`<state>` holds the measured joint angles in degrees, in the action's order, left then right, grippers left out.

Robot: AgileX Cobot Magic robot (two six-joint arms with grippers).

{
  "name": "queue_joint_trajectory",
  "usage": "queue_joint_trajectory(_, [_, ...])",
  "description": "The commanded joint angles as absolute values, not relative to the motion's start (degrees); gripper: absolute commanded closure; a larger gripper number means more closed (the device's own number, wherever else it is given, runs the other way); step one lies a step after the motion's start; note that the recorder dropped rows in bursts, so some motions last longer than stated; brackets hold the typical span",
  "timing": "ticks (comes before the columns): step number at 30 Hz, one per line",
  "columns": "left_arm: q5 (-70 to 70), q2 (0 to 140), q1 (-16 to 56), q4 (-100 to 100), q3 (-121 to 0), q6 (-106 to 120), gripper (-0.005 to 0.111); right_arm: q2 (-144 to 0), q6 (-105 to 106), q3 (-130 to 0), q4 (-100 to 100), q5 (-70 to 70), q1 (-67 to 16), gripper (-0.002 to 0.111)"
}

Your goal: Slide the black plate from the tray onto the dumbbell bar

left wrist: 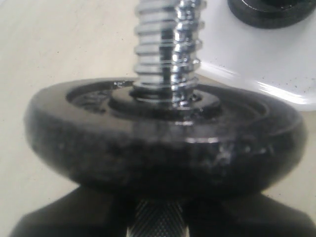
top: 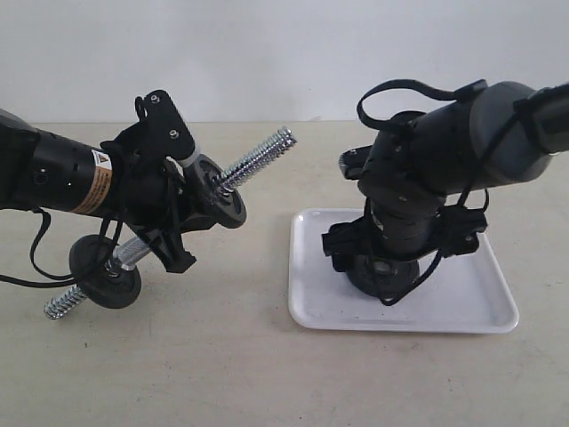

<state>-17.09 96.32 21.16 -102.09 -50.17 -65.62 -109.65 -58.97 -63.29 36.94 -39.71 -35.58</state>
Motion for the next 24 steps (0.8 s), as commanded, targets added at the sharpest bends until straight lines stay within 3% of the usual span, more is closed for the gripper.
queue_joint_trajectory(1, [-17.94,93.37,21.16,-99.95,-51.59,-67.25,0.102,-109.89,-59.02,-63.32,36.60,-35.71,-38.64,0.004])
queue_joint_trajectory(13, [-17.94,93.37,21.16,-99.95,-51.59,-67.25,0.102,-113.80,-63.86,-63.32,46.47,-40.89,-38.07,0.004])
queue_joint_trajectory(24, [-17.94,93.37,21.16,-99.95,-51.49,-67.25,0.102,-113.80,-47.36,-63.32,31.93,-35.77,-33.13,0.004])
